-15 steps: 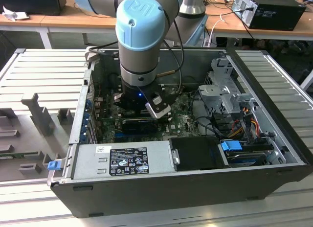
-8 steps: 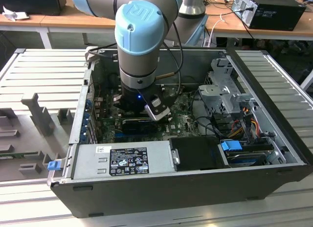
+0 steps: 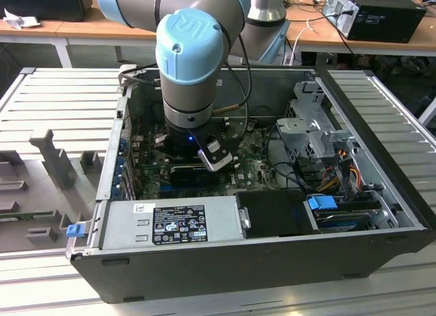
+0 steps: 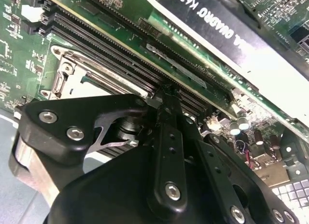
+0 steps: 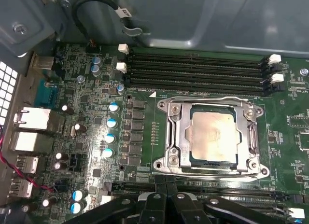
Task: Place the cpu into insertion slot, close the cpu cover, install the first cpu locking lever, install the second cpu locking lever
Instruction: 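Install the second cpu locking lever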
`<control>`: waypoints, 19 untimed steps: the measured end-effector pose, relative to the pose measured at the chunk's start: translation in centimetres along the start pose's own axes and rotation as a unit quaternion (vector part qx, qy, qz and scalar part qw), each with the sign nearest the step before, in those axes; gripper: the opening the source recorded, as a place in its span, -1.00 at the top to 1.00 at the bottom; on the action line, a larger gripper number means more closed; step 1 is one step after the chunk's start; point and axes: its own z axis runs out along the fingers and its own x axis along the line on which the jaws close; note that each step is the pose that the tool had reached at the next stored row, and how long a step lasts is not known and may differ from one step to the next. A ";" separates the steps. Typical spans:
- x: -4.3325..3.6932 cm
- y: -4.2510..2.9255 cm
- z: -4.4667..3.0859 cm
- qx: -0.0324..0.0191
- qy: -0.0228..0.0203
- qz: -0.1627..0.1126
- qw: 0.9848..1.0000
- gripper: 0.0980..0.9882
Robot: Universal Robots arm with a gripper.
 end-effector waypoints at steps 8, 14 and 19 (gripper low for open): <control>-0.01 0.29 -0.88 -0.004 -0.001 0.000 1.000 0.98; 0.00 0.38 -1.20 -0.004 -0.001 0.000 1.000 0.98; 0.00 0.39 -1.17 -0.014 -0.001 0.000 1.000 0.98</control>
